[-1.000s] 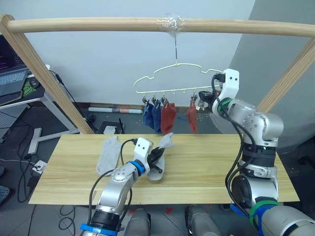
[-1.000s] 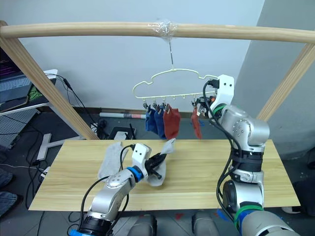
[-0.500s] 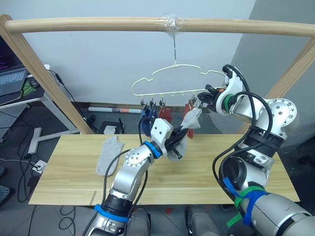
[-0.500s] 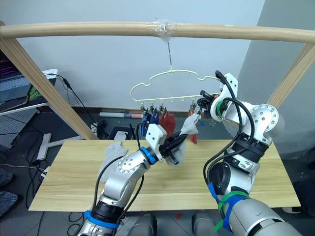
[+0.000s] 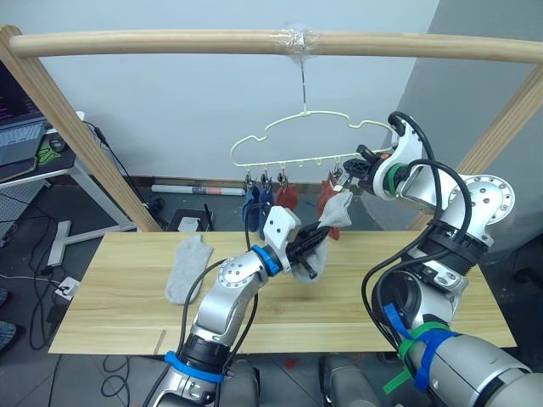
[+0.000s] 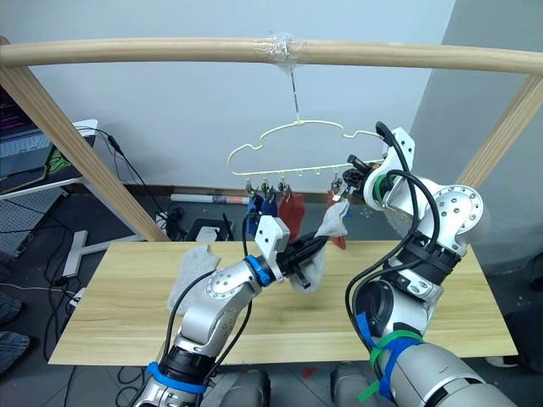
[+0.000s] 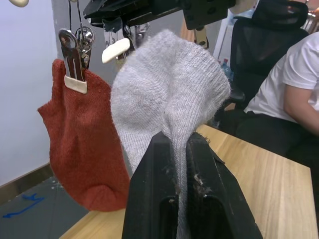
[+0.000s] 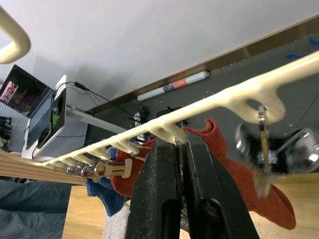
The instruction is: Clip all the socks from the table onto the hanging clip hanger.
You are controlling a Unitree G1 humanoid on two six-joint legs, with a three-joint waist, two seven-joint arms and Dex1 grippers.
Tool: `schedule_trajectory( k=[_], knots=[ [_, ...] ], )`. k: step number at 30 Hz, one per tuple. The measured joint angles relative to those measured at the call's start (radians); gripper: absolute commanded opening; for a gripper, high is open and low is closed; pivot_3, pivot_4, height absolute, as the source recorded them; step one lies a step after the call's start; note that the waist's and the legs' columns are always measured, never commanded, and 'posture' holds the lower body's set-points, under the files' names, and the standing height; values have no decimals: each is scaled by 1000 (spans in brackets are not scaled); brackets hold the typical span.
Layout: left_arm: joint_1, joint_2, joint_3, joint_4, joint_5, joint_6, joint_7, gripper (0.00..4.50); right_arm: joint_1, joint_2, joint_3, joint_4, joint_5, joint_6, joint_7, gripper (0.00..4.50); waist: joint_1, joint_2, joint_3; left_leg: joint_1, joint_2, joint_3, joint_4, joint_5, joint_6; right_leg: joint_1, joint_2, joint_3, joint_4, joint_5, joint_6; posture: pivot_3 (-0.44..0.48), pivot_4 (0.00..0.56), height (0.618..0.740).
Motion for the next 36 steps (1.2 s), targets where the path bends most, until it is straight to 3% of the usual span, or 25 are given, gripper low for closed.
schedule_trajectory(
  k=[9,25,26,36],
  knots=[
    [-20,11,6,34,3,-2,18,22,0,-3,3,0,3,0,-1,0,-1,0,0,0,0,0,0,0,0,0,0,0,0,0,0,-40,165,740],
    [-101,-50,42,129,8,-27,64,22,0,-6,5,0,43,0,-30,0,-9,0,0,-1,0,0,-1,0,0,0,0,0,-1,0,0,-50,164,740],
    [-101,-50,42,129,8,-27,63,0,0,-7,5,0,44,0,-32,554,-9,0,0,0,0,0,-1,0,0,0,0,0,-1,0,0,-53,165,740],
    [-105,-61,19,80,-1,-6,41,0,68,-103,25,-31,220,0,18,4082,-30,3,2,-2,0,0,-1,-1,1,-1,0,0,-1,0,0,-63,163,740]
  ],
)
